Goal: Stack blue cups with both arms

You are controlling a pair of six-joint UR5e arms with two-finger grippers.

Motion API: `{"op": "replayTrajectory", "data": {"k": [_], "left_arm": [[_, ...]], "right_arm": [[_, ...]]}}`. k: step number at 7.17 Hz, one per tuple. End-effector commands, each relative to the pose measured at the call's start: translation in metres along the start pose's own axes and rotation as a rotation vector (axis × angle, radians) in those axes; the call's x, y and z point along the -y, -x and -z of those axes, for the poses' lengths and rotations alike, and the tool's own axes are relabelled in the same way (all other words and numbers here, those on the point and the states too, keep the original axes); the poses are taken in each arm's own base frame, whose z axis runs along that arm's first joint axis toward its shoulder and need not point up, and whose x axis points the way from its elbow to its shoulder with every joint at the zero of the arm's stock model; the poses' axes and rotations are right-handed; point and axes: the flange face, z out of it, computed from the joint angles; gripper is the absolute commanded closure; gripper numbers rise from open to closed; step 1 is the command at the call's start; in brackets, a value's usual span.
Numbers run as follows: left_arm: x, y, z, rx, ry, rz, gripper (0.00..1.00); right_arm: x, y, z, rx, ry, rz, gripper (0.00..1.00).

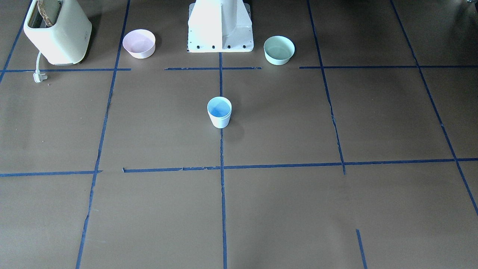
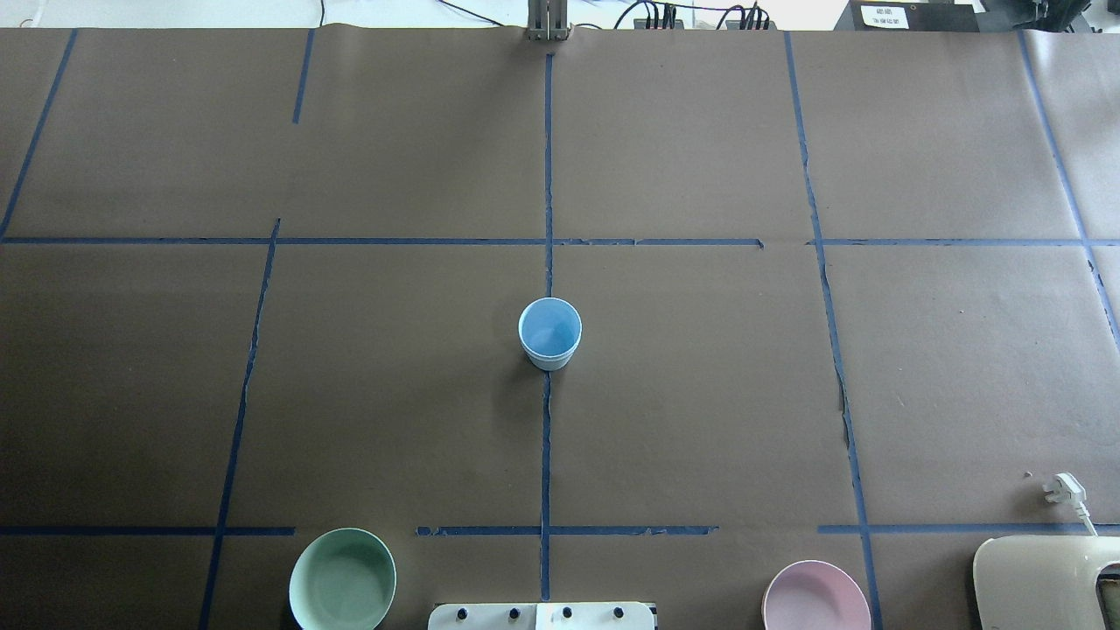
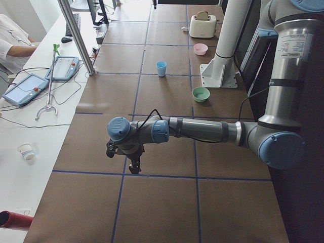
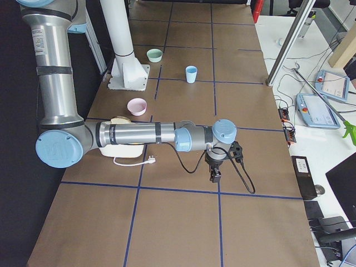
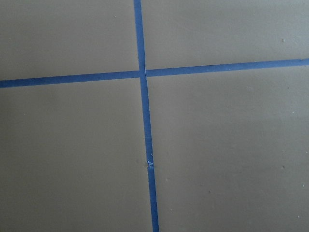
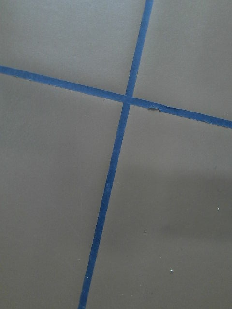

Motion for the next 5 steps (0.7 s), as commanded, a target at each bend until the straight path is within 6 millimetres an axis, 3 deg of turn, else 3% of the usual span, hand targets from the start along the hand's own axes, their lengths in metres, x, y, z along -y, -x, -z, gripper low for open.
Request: {"op": "replayTrajectory", "data": {"k": [1, 3, 5], "left_arm": [[0.003, 0.002, -0.002, 0.001, -0.006, -0.012, 0.0], [0.01, -0.005, 0.004, 0.01, -0.017, -0.028, 0.0], [0.019, -0.006, 0.012, 0.079, -0.024, -0.044, 0.0]], "right_arm": [[-0.006, 0.002, 0.002, 0.007, -0.002, 0.001, 0.0], [-0.035, -0.001, 0.005, 0.006, -0.001, -0.014, 0.0], [-0.041, -0.005, 0.0, 0.007, 0.009, -0.013, 0.01]]}}
